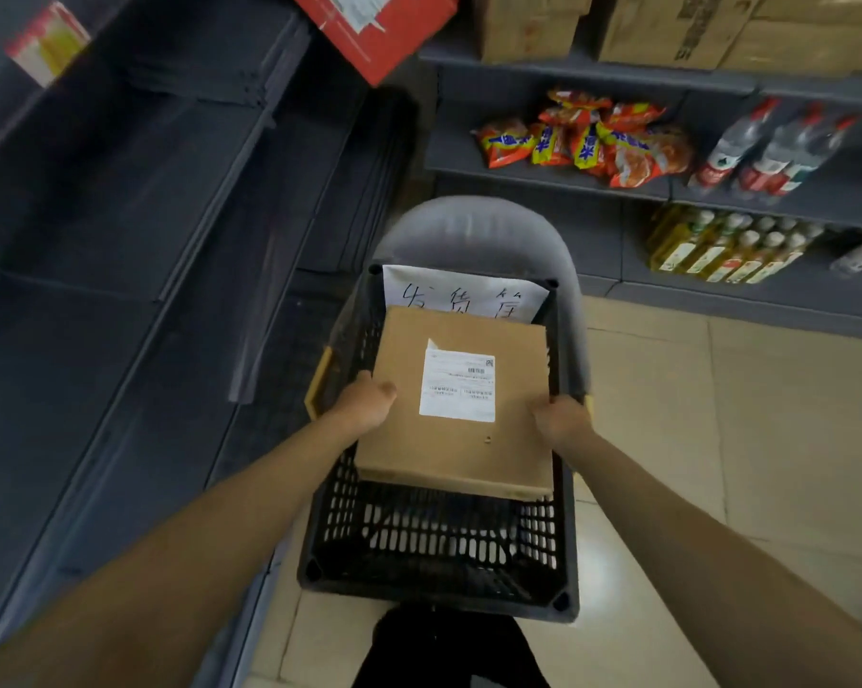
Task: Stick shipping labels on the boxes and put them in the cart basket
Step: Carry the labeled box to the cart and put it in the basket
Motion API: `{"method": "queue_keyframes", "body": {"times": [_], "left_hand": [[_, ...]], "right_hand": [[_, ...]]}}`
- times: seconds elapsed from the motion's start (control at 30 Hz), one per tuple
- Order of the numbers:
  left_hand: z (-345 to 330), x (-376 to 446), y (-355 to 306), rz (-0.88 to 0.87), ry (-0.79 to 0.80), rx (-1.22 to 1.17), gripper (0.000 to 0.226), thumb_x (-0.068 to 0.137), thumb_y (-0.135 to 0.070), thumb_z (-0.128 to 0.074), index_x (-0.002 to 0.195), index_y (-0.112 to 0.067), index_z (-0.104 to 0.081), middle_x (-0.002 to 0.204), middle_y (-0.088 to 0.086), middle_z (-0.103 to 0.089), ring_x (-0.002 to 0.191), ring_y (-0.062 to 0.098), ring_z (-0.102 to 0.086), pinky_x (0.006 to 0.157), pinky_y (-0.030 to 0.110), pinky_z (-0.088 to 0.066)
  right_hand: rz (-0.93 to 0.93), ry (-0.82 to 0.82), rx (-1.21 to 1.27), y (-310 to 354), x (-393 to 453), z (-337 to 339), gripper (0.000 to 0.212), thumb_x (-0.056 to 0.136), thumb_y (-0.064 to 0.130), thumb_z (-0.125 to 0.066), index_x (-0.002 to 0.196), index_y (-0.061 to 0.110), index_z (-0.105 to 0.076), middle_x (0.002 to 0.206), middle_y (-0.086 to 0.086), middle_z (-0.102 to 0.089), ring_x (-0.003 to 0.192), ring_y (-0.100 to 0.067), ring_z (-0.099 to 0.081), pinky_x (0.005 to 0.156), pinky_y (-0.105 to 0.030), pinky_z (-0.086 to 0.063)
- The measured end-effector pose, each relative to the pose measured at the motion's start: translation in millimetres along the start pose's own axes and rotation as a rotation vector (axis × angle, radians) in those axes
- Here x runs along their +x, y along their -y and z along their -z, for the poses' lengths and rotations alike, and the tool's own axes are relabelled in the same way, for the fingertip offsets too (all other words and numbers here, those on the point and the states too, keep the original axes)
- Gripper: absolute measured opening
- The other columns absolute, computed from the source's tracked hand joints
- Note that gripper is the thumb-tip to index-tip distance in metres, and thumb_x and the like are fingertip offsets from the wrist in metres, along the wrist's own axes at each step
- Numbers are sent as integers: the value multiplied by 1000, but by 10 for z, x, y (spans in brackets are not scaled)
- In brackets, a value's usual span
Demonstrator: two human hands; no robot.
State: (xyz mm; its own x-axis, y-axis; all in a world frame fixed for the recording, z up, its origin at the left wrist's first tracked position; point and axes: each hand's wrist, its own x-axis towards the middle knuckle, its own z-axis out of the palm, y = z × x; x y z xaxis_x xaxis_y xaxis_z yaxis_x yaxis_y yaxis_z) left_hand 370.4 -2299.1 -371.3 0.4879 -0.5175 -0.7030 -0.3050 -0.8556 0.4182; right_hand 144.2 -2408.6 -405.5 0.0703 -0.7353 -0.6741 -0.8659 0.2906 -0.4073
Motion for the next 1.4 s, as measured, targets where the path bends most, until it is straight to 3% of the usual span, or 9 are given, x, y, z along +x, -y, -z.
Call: {"method": "queue_keyframes", "body": {"times": [0.07,0.27,0.47,0.57,0.7,0.87,1.1,1.27,1.4], "left_hand": [[-60,228,-25,15,33,-13,48,100,-33,-37,140,-8,-32,131,13,-49,115,29,-51,100,44,-43],[-290,932,2,81,34,21,46,101,-30,-35,142,-9,-31,135,14,-46,116,30,-50,93,39,-42],[-472,1432,106,130,38,18,43,101,-27,-35,141,-12,-34,135,13,-48,119,32,-48,88,34,-40],[-519,1585,116,117,47,-36,46,100,-27,-38,144,-13,-29,135,12,-49,119,32,-50,94,36,-42],[-541,1714,141,93,57,-68,49,99,-22,-43,145,-13,-27,135,11,-49,118,30,-51,84,29,-38],[-477,1752,157,66,69,-85,54,97,-18,-46,147,-15,-26,135,10,-50,120,29,-51,100,38,-42],[-359,1672,72,54,75,-78,62,95,-15,-48,149,-13,-18,132,12,-51,109,26,-55,74,28,-41],[-222,1393,-69,40,33,136,53,95,-23,-50,142,-9,-28,132,15,-48,111,31,-54,79,34,-46],[12,1033,-242,-119,-74,402,40,93,-27,-51,129,-11,-43,125,11,-52,108,29,-56,84,40,-51]], "right_hand": [[-39,33,-6,23,192,-80,41,101,29,-39,120,-2,-56,118,-20,-61,106,-33,-59,77,-32,-46],[-148,55,-43,126,756,-351,40,99,18,-38,134,0,-44,129,-20,-53,115,-34,-53,82,-34,-43],[-235,140,16,207,1158,-564,45,100,13,-34,143,2,-31,138,-21,-43,124,-35,-45,102,-40,-38],[-268,136,102,214,1296,-623,49,102,26,-35,145,4,-28,141,-19,-42,127,-35,-43,105,-42,-37],[-267,132,183,233,1395,-690,62,99,41,-41,148,7,-25,146,-17,-38,131,-35,-40,104,-40,-34],[-235,84,53,272,1393,-747,57,100,31,-42,146,1,-27,143,-20,-42,129,-36,-42,104,-40,-36],[-197,12,-14,370,1207,-600,55,94,17,-44,145,4,-27,137,-21,-46,121,-37,-49,98,-44,-45],[-24,-5,-216,429,932,-382,41,91,15,-45,130,3,-43,127,-19,-52,114,-36,-51,94,-47,-48],[161,-78,-428,548,597,-148,32,87,13,-46,117,6,-53,120,-16,-53,110,-33,-50,92,-42,-47]]}}
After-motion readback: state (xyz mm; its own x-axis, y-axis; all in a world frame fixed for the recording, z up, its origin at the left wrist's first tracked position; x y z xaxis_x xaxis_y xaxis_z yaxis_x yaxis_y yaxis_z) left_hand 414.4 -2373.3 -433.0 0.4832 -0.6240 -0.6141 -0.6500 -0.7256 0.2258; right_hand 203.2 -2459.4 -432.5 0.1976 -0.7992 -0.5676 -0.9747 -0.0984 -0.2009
